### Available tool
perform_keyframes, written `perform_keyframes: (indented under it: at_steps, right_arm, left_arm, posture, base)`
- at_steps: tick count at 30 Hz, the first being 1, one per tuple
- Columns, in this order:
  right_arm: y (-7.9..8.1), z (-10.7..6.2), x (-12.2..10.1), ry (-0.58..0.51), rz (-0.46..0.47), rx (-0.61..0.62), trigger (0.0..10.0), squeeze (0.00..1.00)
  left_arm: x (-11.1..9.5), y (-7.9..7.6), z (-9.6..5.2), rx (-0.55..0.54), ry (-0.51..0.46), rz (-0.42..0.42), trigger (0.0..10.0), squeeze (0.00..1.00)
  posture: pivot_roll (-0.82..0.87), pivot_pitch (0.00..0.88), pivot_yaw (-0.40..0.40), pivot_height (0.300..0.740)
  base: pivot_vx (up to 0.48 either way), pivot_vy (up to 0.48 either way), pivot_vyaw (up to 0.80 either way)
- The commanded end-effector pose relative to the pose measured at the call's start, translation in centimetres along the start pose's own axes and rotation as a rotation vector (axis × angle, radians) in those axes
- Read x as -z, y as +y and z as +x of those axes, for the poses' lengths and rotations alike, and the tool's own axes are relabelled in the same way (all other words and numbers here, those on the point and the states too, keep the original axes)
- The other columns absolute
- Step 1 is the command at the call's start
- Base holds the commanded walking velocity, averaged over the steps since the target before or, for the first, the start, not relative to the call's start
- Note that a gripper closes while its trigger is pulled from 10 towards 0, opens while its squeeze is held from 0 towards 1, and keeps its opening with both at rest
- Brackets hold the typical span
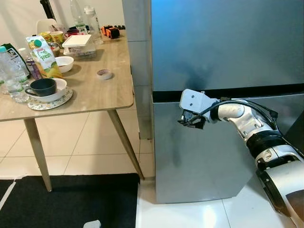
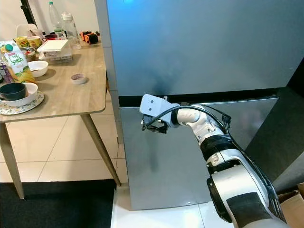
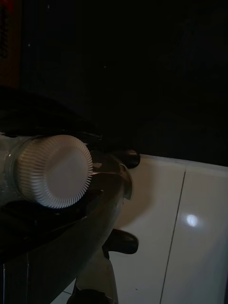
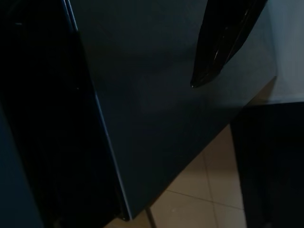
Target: Restocking fridge
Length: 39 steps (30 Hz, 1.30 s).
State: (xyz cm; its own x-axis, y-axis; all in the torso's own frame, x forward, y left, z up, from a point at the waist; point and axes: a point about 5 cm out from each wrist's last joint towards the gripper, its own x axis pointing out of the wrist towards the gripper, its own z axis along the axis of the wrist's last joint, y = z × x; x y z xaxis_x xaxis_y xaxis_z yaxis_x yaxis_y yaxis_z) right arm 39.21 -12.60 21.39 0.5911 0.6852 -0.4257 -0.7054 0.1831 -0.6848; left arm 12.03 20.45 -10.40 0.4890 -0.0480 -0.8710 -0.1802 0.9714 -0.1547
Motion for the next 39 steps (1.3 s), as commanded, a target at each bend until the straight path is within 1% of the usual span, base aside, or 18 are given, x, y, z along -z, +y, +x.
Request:
perform_keyframes:
  at_steps: [1,2,4,5,9,15,16,18,19,20,21,22,23,26,29,33,36,39]
  right_arm:
    - [1.7,0.2,1.1,0.057,-0.029,-0.169,10.0,0.0]
    - [1.7,0.2,1.1,0.057,-0.029,-0.169,10.0,0.0]
    - [2.2,-0.2,1.5,0.075,-0.047,-0.256,10.0,0.0]
    - [2.2,-0.2,1.5,0.075,-0.047,-0.256,10.0,0.0]
    - [2.7,-0.6,1.7,0.076,-0.054,-0.355,10.0,0.0]
    - [2.9,-0.7,1.6,0.056,-0.05,-0.392,10.0,0.0]
    - [2.8,-0.6,1.1,0.015,-0.04,-0.389,10.0,0.0]
    - [1.8,-0.6,-0.7,-0.141,-0.01,-0.337,10.0,0.0]
    - [1.8,-0.6,-0.7,-0.141,-0.01,-0.337,10.0,0.0]
    - [0.7,-0.5,-2.1,-0.23,0.003,-0.251,10.0,0.0]
    - [0.4,-0.5,-2.4,-0.243,0.001,-0.22,10.0,0.0]
    - [0.0,-0.4,-2.5,-0.238,0.004,-0.176,10.0,0.0]
    - [0.0,-0.4,-2.5,-0.238,0.004,-0.176,10.0,0.0]
    - [-1.0,0.0,-2.6,-0.185,0.0,-0.044,10.0,0.0]
    - [-1.2,0.2,-2.4,-0.145,-0.011,-0.001,10.0,0.0]
    - [-0.9,0.5,-1.8,-0.086,-0.035,0.015,10.0,0.0]
    - [-0.5,0.7,-1.2,-0.015,-0.077,0.002,10.0,0.0]
    - [-0.7,0.6,-0.8,0.027,-0.085,0.015,10.0,0.0]
  left_arm:
    - [0.8,-0.8,0.1,0.024,0.032,0.007,10.0,0.0]
    - [0.8,-0.8,0.1,0.024,0.032,0.007,10.0,0.0]
    - [0.8,-0.8,0.1,0.025,0.033,0.009,10.0,0.0]
    - [0.8,-0.8,0.1,0.025,0.033,0.009,10.0,0.0]
    - [0.8,-0.8,0.1,0.025,0.034,0.011,10.0,0.0]
    - [0.8,-0.8,0.1,0.025,0.034,0.013,10.0,0.0]
    - [0.8,-0.8,0.1,0.025,0.034,0.013,10.0,0.0]
    - [0.7,-0.7,0.1,0.026,0.033,0.016,10.0,0.0]
    - [0.7,-0.7,0.1,0.026,0.033,0.016,10.0,0.0]
    - [0.7,-0.7,0.1,0.026,0.034,0.019,10.0,0.0]
    - [0.7,-0.7,0.1,0.026,0.034,0.02,10.0,0.0]
    - [0.7,-0.7,0.1,0.026,0.035,0.021,10.0,0.0]
    - [0.7,-0.7,0.1,0.026,0.035,0.021,10.0,0.0]
    - [0.7,-0.8,0.1,0.026,0.034,0.023,10.0,0.0]
    - [0.6,-0.8,0.1,0.027,0.034,0.024,10.0,0.0]
    - [0.7,-0.9,0.1,0.029,0.038,0.035,10.0,0.0]
    - [0.5,-0.8,0.1,0.03,0.037,0.048,10.0,0.0]
    - [0.0,-0.6,0.2,0.025,0.028,0.053,10.0,0.0]
  posture:
    - [-0.1,0.0,-0.023,0.74]
    - [-0.1,0.0,-0.023,0.74]
    - [-0.1,0.0,-0.023,0.74]
    - [-0.1,0.0,-0.023,0.74]
    - [-0.1,0.0,-0.023,0.74]
    - [-0.1,0.0,-0.023,0.74]
    - [-0.1,0.0,-0.023,0.74]
    - [-0.1,0.0,-0.023,0.74]
    - [-0.1,0.0,-0.023,0.74]
    - [-0.1,0.0,-0.023,0.74]
    - [-0.1,0.0,-0.023,0.74]
    - [-0.1,0.0,-0.023,0.74]
    - [-0.1,0.0,-0.023,0.74]
    - [-0.1,0.0,-0.027,0.74]
    - [-0.1,0.0,-0.027,0.74]
    - [-0.1,0.0,-0.023,0.74]
    - [-0.1,0.0,-0.021,0.74]
    - [-0.1,0.0,-0.019,0.74]
  base:
    - [0.0,0.0,0.0]
    - [0.0,0.0,0.0]
    - [0.0,0.0,0.0]
    - [0.0,0.0,0.0]
    - [0.0,0.0,0.0]
    - [0.0,0.0,0.0]
    - [0.0,0.0,0.0]
    - [0.0,0.0,0.0]
    - [0.0,0.0,0.0]
    - [0.0,0.0,0.0]
    - [0.0,0.0,0.0]
    - [0.0,0.0,0.0]
    - [0.0,0.0,0.0]
    - [0.0,0.0,0.0]
    - [0.0,0.0,0.0]
    - [0.0,0.0,0.0]
    - [0.0,0.0,0.0]
    - [0.0,0.0,0.0]
